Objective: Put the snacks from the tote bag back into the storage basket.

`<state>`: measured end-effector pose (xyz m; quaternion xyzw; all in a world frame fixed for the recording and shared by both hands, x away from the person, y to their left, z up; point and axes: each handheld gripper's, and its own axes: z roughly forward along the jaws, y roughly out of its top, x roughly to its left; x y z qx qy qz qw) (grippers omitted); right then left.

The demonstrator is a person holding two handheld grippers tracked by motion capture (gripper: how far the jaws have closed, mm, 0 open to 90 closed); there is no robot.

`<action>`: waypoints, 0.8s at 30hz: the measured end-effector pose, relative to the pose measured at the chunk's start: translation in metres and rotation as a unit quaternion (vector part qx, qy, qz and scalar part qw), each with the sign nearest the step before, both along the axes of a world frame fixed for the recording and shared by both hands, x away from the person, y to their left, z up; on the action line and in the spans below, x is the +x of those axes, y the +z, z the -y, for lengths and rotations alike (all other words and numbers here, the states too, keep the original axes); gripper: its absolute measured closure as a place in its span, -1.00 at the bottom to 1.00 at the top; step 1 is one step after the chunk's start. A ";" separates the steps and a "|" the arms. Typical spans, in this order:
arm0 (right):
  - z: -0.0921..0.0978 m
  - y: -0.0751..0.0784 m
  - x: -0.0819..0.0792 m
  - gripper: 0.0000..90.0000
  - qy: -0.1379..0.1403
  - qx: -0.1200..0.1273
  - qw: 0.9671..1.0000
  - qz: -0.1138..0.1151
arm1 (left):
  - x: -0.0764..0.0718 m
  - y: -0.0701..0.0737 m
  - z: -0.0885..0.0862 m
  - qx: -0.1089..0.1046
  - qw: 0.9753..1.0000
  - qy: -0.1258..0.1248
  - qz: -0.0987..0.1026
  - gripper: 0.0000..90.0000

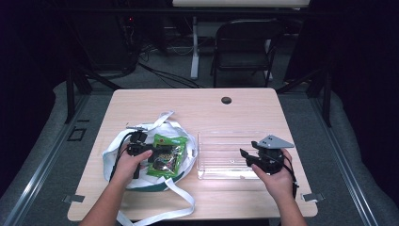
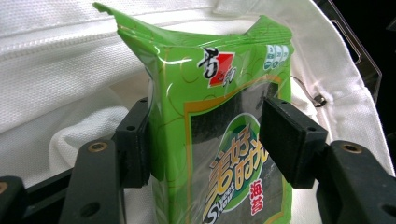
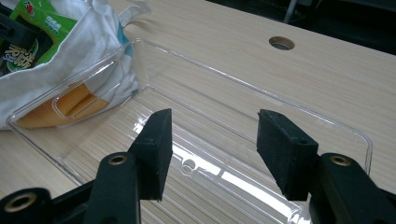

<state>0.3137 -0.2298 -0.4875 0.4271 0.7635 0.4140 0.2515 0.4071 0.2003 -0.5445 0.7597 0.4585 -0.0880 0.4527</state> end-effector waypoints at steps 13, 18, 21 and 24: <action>-0.001 0.000 0.000 0.02 0.001 -0.001 1.000 0.001 | -0.004 0.005 -0.002 -0.002 1.000 -0.011 0.002 0.00; -0.001 0.000 0.000 0.02 0.001 0.000 1.000 0.002 | -0.007 0.009 -0.004 -0.004 1.000 -0.017 0.008 0.06; 0.000 0.000 0.000 0.02 0.000 0.002 1.000 0.002 | -0.008 0.011 -0.005 -0.004 1.000 -0.021 0.011 0.10; 0.000 0.000 -0.001 0.02 0.000 0.001 1.000 0.002 | -0.010 0.013 -0.006 -0.005 1.000 -0.026 0.014 0.13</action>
